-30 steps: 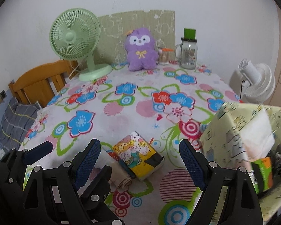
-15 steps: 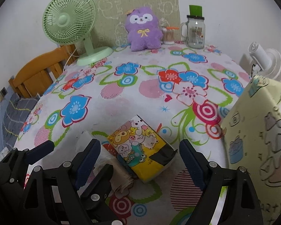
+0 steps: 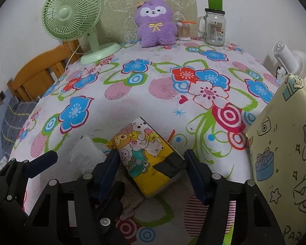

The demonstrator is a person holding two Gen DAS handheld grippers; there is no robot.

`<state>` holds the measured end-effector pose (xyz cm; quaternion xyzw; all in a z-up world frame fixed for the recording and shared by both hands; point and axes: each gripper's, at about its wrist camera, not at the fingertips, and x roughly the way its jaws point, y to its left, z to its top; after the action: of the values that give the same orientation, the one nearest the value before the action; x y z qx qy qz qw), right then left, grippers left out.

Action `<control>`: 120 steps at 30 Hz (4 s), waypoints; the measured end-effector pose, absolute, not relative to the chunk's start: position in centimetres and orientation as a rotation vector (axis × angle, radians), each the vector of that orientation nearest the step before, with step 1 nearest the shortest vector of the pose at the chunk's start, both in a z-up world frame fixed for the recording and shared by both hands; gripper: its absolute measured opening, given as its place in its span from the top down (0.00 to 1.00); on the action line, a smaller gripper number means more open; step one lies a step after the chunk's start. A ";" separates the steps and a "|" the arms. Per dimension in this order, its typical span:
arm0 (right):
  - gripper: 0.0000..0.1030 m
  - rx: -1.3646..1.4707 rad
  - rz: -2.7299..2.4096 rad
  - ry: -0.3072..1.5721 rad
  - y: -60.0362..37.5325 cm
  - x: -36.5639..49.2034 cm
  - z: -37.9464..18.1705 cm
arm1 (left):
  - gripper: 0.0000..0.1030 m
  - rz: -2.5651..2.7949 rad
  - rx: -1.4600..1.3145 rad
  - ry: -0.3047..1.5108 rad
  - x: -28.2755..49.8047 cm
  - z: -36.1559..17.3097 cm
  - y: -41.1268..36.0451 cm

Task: Organize soft objects
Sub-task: 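Close right gripper on the yellow cartoon pack while left gripper closes on the white roll, then lift the white roll with left gripper while right gripper lifts the yellow cartoon pack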

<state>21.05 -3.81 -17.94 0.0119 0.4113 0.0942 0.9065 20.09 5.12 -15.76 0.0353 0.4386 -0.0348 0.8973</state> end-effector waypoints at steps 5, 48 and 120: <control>0.38 0.027 0.151 0.832 -4.7 20.8 -17.6 | 0.02 -0.098 0.098 0.905 20.3 -15.6 4.3; 0.38 0.028 0.191 0.807 -5.1 17.5 -16.2 | 0.90 -0.206 0.067 0.854 17.0 -14.1 3.3; 0.37 0.013 0.238 0.609 -7.1 9.5 -7.0 | 0.85 -0.082 0.013 0.661 9.4 -5.5 2.1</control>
<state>9.47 -7.14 -7.02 0.0065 0.2991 0.1171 0.9470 9.43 2.06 -5.53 0.0062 0.3244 -0.0405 0.9450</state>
